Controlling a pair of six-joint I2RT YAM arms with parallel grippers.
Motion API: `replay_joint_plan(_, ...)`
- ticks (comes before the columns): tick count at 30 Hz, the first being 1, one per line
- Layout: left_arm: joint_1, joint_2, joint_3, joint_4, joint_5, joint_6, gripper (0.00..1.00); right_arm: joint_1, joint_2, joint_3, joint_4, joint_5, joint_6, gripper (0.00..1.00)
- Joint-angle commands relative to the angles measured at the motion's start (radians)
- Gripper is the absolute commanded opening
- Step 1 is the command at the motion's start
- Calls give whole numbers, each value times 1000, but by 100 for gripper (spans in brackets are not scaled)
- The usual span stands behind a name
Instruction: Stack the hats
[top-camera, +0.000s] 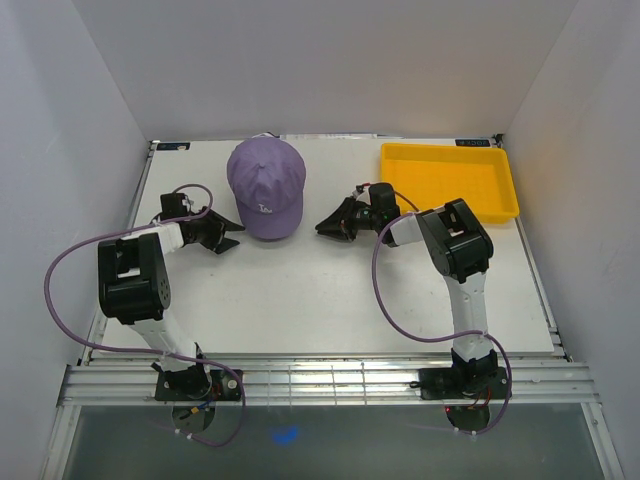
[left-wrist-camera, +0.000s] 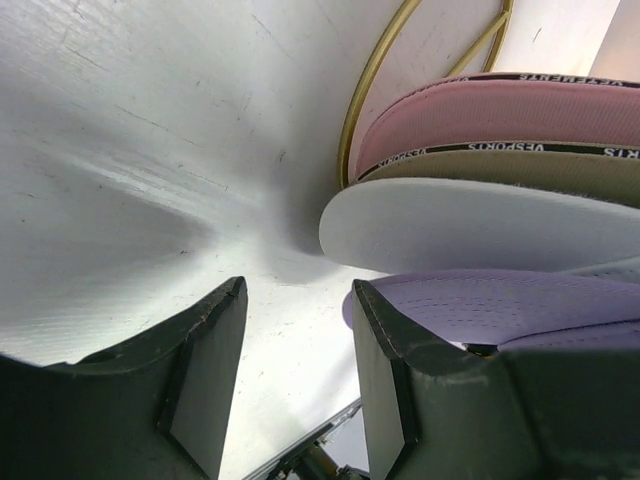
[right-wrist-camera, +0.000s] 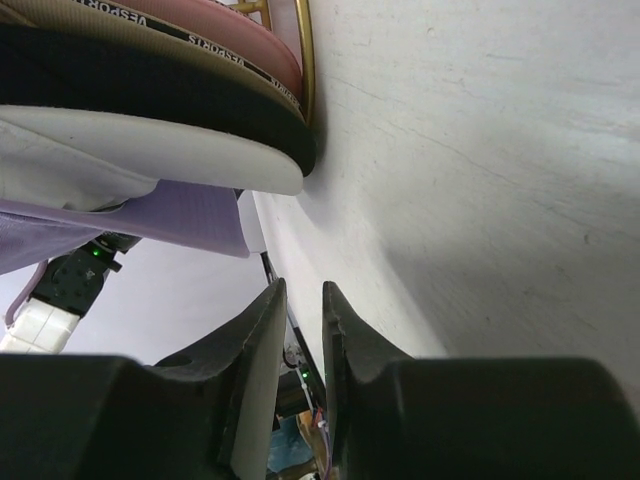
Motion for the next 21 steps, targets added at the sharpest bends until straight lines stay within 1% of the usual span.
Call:
replay_joint_plan(1,-6,-16,-3,-6,-19,13,56,4,-54,19,-16,-4,-29,27)
replay_joint_plan(6,-5,-54,8,-42,-48,27,56,4,-80,46,-74,4,-68,27)
replay_joint_plan(15,-5,-172,40,-152,-169,104,56,4,-146,143,-352,56,-239,28)
replay_joint_plan(18,-6,-218,89,-200,-181,148,56,-2,-182,171,-434,80,-297,28)
replay_joint_plan(20,-6,-261,128,-232,-180,174,53,-7,-222,189,-472,96,-325,28)
replay_joint_plan(21,-5,-278,138,-241,-177,206,53,-13,-236,203,-534,102,-367,28)
